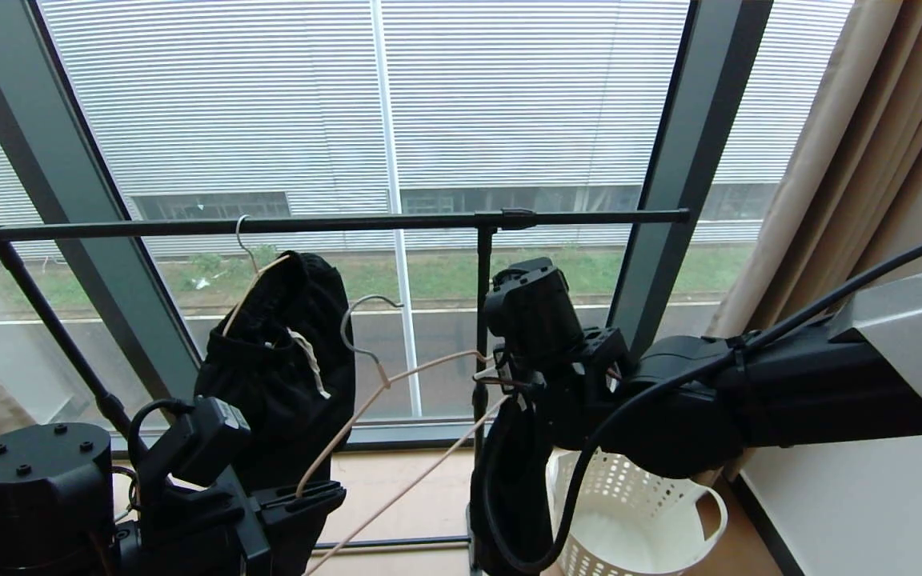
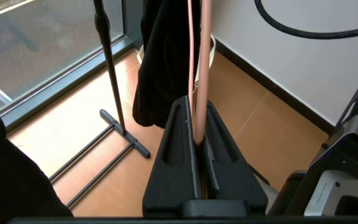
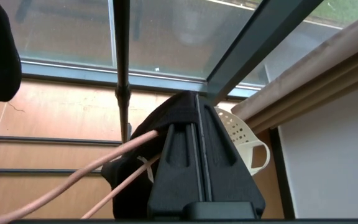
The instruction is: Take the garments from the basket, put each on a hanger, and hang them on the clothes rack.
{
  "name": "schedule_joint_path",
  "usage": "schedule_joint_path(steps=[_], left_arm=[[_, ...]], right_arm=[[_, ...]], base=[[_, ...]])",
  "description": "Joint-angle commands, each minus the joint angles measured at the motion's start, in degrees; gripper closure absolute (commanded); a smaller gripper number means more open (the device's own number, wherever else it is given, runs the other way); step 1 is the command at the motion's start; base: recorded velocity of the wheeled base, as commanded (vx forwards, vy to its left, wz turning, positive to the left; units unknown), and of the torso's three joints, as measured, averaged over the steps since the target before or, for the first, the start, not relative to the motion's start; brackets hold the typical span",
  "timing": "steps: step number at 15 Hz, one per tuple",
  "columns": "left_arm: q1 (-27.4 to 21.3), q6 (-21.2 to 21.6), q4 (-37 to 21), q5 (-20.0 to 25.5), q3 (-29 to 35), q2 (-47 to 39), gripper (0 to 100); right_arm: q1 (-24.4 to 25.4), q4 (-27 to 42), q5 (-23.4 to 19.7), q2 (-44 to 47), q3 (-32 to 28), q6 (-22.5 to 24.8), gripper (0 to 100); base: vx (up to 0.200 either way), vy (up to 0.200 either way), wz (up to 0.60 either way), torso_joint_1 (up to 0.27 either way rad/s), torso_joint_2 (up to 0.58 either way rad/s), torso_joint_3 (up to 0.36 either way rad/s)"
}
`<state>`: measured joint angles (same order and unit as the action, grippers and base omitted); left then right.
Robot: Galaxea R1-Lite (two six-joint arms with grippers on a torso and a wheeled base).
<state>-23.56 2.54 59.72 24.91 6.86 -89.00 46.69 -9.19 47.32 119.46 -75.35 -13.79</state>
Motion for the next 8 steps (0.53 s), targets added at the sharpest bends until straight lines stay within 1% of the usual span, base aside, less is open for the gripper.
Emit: schedule_joint_path(steps=[1,6,8], left_arm=[[0.4,-0.1,0.6,-0.1,-0.5,-0.1,100],[0.4,0.0,0.7,-0.1,-1.0,-0.7,100],[0.4,0.1,0.7,-0.1,-1.0,-0.7,100]], right_arm=[[0.9,0.1,0.5,-0.7,0.7,0.0,100],[7.3,0.0,0.7,-6.4,3.5,-0.2,100],[9.7,-0.1,0.5,-7.3,4.1,-0.3,100]], base=[[0.000,0.000,0.00,0.000,0.00,0.000],[0.000,0.000,0.00,0.000,0.00,0.000],[0.000,0.000,0.00,0.000,0.00,0.000]])
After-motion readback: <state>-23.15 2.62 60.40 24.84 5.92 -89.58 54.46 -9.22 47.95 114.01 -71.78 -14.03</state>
